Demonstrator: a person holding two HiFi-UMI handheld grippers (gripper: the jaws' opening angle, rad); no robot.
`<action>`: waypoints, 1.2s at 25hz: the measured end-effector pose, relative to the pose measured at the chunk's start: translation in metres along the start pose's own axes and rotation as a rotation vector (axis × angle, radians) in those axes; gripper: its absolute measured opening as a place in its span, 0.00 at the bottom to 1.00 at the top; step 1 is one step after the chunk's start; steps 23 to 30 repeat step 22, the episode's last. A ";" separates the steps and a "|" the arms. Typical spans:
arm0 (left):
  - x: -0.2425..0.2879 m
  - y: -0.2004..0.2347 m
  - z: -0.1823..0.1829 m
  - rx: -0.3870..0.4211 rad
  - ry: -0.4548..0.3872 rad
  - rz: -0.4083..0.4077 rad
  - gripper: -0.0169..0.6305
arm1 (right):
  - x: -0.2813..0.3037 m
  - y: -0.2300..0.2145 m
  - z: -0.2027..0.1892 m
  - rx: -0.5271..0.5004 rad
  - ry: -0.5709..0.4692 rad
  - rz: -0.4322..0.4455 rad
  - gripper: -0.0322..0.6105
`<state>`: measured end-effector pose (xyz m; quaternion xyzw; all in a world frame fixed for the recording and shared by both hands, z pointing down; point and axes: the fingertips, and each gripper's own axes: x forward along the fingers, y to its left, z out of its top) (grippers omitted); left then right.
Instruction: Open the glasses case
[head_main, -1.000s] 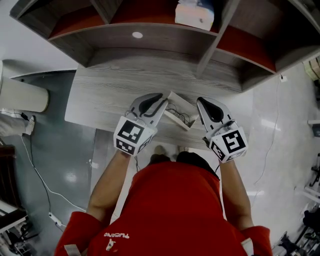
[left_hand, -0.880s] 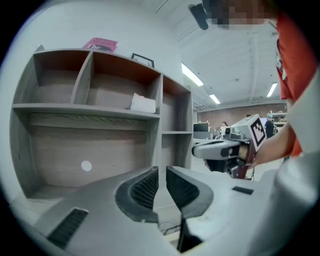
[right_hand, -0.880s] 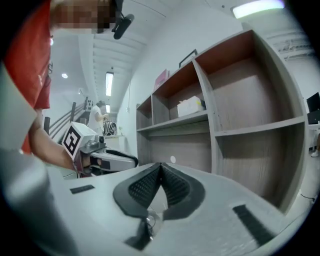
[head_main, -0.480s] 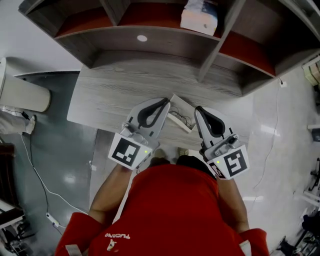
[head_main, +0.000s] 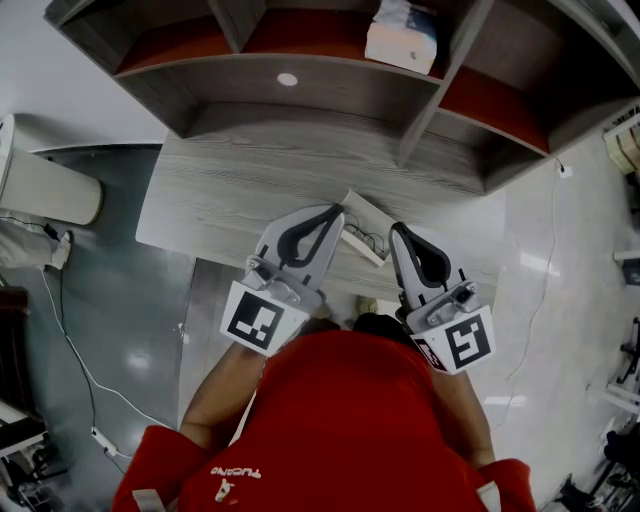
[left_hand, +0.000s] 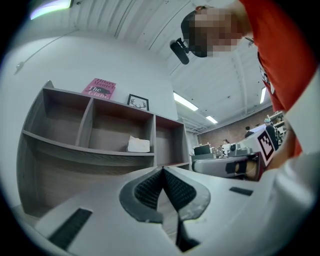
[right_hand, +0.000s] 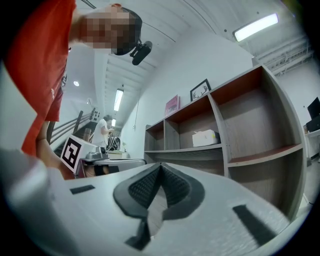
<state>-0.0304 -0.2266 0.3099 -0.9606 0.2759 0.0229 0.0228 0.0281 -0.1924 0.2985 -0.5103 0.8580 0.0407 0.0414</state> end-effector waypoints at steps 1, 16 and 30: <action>0.000 -0.001 0.001 0.000 -0.001 -0.002 0.04 | 0.000 0.001 0.001 -0.004 0.000 0.000 0.05; 0.007 -0.005 0.001 -0.009 -0.005 -0.014 0.04 | -0.008 -0.011 0.000 -0.017 0.006 -0.024 0.05; 0.009 -0.006 -0.002 -0.011 0.001 -0.013 0.04 | -0.009 -0.016 -0.002 -0.015 0.011 -0.027 0.05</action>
